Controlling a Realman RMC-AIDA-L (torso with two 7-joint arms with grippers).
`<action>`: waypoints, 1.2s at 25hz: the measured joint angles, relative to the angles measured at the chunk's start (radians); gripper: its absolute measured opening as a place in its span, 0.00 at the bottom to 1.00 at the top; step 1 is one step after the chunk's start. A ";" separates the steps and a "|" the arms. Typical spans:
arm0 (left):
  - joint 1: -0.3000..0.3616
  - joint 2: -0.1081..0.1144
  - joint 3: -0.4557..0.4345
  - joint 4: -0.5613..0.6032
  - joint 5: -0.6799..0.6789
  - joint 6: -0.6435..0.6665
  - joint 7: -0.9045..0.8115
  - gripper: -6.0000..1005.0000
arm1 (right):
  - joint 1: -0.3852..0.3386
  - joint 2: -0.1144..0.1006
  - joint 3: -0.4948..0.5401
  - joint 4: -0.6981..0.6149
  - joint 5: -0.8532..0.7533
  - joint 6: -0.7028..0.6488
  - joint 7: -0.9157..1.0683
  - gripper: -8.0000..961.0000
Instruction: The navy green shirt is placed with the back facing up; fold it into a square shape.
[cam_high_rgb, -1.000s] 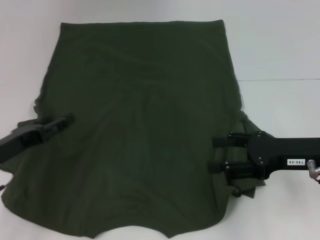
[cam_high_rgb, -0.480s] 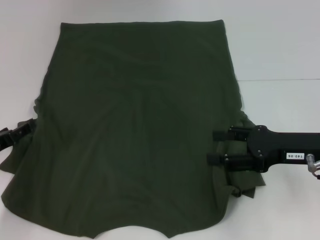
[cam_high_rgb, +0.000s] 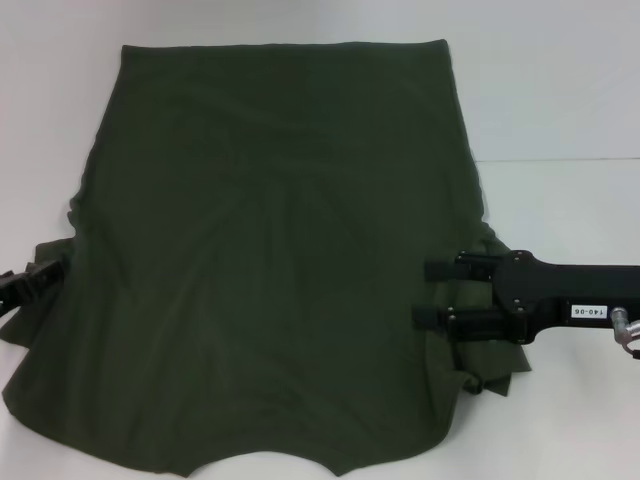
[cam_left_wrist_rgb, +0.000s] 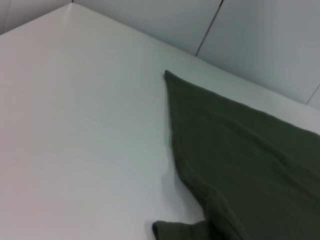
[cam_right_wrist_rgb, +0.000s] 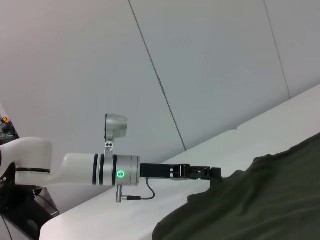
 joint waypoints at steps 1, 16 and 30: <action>0.000 0.000 0.000 -0.001 0.000 0.000 0.001 0.87 | 0.000 0.000 0.000 0.000 0.000 0.001 0.000 0.91; -0.020 -0.001 0.008 -0.016 0.009 -0.008 0.013 0.85 | -0.002 0.000 0.000 0.000 0.001 0.011 0.000 0.91; -0.023 0.000 0.024 -0.007 0.018 -0.036 0.018 0.56 | -0.003 0.000 0.000 0.000 0.011 0.011 0.000 0.91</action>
